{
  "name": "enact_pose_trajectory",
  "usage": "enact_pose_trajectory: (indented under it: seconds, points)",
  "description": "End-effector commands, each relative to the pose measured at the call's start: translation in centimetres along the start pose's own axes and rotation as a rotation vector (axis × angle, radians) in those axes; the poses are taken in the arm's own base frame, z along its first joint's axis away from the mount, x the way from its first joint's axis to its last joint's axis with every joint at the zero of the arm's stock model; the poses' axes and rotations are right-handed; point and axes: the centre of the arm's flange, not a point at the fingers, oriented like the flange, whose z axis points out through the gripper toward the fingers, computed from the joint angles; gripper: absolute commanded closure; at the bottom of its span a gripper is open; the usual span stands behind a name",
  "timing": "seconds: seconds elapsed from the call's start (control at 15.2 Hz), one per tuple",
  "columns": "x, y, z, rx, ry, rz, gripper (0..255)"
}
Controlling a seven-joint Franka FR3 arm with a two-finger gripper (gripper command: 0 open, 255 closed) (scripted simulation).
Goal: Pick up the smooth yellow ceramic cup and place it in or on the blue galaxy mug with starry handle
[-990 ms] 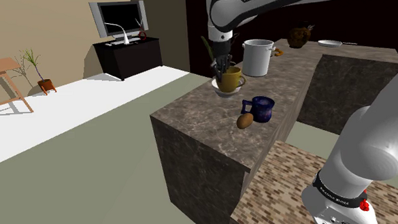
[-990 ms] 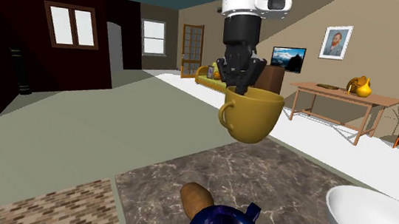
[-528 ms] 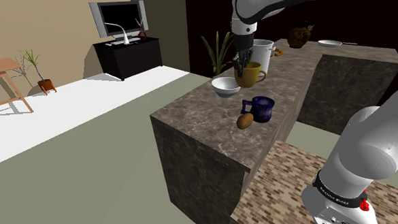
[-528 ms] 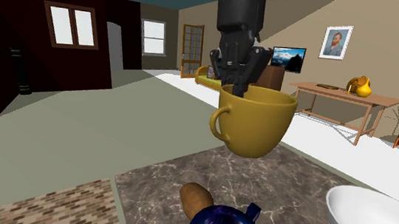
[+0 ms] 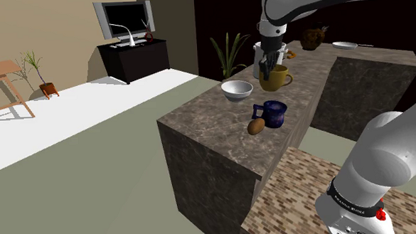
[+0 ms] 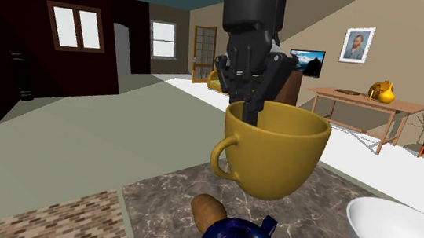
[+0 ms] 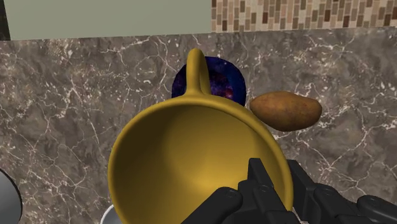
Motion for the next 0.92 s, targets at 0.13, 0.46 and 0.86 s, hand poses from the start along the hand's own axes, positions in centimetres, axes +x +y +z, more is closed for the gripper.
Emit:
enact_pose_trajectory:
  seconds: [0.13, 0.46, 0.86]
  points:
    - [0.0, -0.2, 2.0, 0.000, 0.001, 0.000, 255]
    - [0.0, -0.5, 4.6, 0.000, 0.001, 0.000, 255]
    - [0.0, -0.8, 7.8, 0.000, 0.001, 0.000, 255]
